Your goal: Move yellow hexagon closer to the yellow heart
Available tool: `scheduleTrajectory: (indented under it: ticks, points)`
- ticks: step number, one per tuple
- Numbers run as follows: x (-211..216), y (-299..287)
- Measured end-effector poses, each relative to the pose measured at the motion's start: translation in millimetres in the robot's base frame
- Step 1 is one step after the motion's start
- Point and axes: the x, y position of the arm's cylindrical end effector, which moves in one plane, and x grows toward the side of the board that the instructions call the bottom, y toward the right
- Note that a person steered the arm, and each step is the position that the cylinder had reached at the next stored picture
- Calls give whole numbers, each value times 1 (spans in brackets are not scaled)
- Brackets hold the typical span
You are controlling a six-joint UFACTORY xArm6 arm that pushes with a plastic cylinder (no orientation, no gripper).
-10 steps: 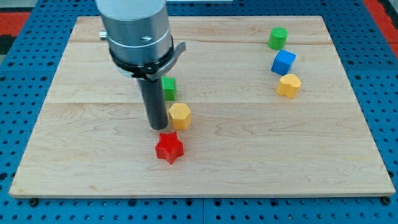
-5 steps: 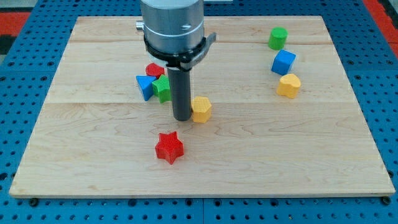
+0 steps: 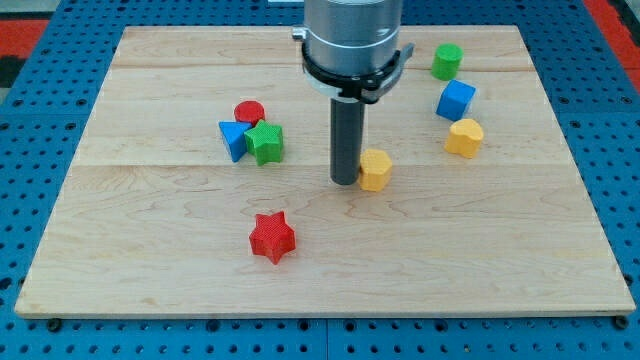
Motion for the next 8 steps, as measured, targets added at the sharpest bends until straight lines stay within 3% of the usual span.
scheduleTrajectory:
  ticks: [5,8]
  points:
    - [-16,30]
    - [-10,84]
